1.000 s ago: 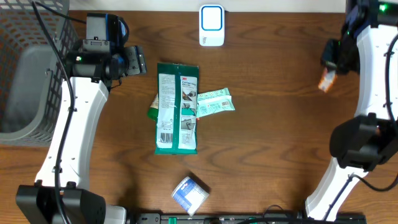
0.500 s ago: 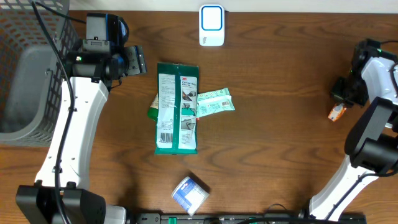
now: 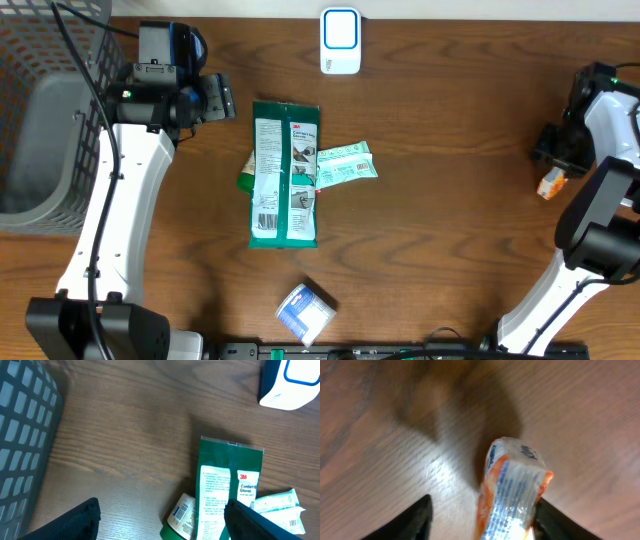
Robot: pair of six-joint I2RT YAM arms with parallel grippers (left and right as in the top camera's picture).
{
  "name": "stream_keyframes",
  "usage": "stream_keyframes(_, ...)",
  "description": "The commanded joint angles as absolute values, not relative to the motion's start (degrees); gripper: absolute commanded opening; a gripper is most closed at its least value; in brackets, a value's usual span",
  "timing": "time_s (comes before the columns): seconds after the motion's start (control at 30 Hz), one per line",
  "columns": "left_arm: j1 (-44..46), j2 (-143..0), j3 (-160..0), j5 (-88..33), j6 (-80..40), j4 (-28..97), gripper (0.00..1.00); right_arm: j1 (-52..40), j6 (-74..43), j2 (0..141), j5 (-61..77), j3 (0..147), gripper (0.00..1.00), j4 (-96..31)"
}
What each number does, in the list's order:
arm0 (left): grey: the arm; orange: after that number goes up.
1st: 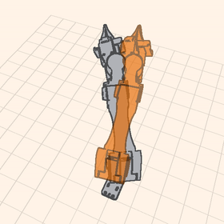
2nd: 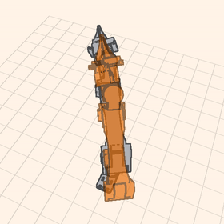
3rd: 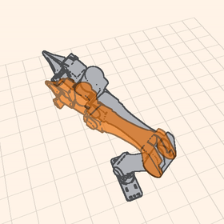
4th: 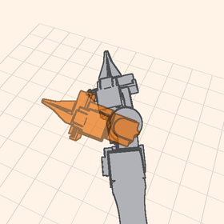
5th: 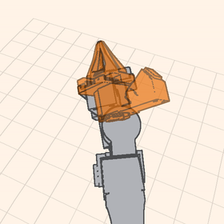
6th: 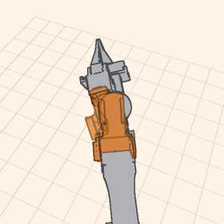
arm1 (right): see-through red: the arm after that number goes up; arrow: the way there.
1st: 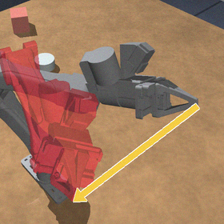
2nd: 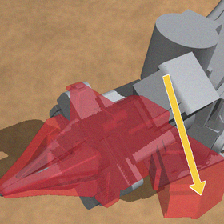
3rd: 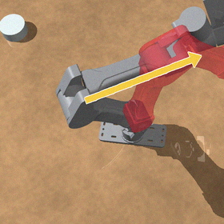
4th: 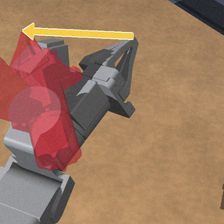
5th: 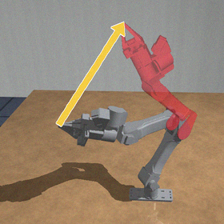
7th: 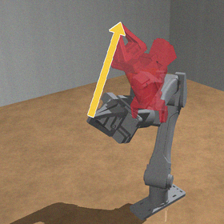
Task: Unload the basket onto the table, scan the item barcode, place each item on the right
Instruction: 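Move the tissue pack to the right table edge and lower it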
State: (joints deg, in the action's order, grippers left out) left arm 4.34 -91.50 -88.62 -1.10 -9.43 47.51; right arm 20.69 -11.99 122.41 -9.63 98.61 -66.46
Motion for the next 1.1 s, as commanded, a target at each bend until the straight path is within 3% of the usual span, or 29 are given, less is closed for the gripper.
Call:
stream_keyframes(0.0, 4.5, -91.6, -89.5, -0.4, -10.1, 47.5, 0.8, 20.6, -11.4, 120.3, -6.7, 105.2, 0.67, -69.0)
stream_keyframes(0.27, 4.5, -91.6, -89.5, -0.4, -10.1, 47.5, 0.8, 20.6, -10.6, 119.9, -4.8, 115.2, 0.89, -81.4)
stream_keyframes(0.47, 4.5, -91.6, -89.5, -0.4, -10.1, 47.5, 0.8, 20.6, -10.5, 119.9, -5.9, 111.5, 0.85, -80.7)
stream_keyframes(0.53, 4.5, -91.6, -89.5, -0.4, -10.1, 47.5, 0.81, 20.7, -9.1, 119.9, -5.9, 108.3, 0.75, -77.8)
stream_keyframes(0.57, 4.5, -91.6, -89.5, -0.4, -10.1, 47.5, 0.8, 20.7, -8.4, 119.9, -5.9, 106.1, 0.59, -75.1)
stream_keyframes(0.6, 4.5, -91.6, -89.5, -0.4, -10.1, 47.5, 0.8, 20.7, -8.0, 119.9, -5.9, 104.0, 0.27, -72.6)
stream_keyframes(0.63, 4.5, -91.6, -89.5, -0.4, -10.1, 47.5, 0.8, 20.7, -8.0, 119.9, -5.9, 102.1, 0.01, -70.4)
stream_keyframes(0.8, 4.5, -91.6, -89.5, -0.4, -10.1, 47.5, 0.8, 20.7, -7.1, 119.9, -6.0, 98.1, 0.01, -64.9)
stream_keyframes(0.83, 4.5, -91.6, -89.5, -0.4, -10.1, 47.5, 0.8, 20.7, -6.9, 119.9, -6.0, 98.2, 0.16, -64.6)
stream_keyframes(0.87, 4.5, -91.6, -89.5, -0.4, -10.1, 47.5, 0.8, 20.8, -7.0, 119.9, -6.0, 98.3, 0.62, -64.2)
stream_keyframes(0.9, 4.5, -91.6, -89.5, -0.4, -10.1, 47.5, 0.8, 20.8, -7.0, 119.9, -5.9, 98.3, 0.8, -63.9)
stream_keyframes(0.97, 4.5, -91.6, -89.5, -0.4, -10.1, 47.5, 0.8, 20.8, -6.9, 119.9, -3.8, 98.3, 0.91, -63.9)
stream_keyframes(1.07, 4.5, -91.6, -89.5, -0.4, -10.1, 47.5, 0.8, 20.8, -5.7, 119.9, 4.9, 98.3, 0.92, -64.1)
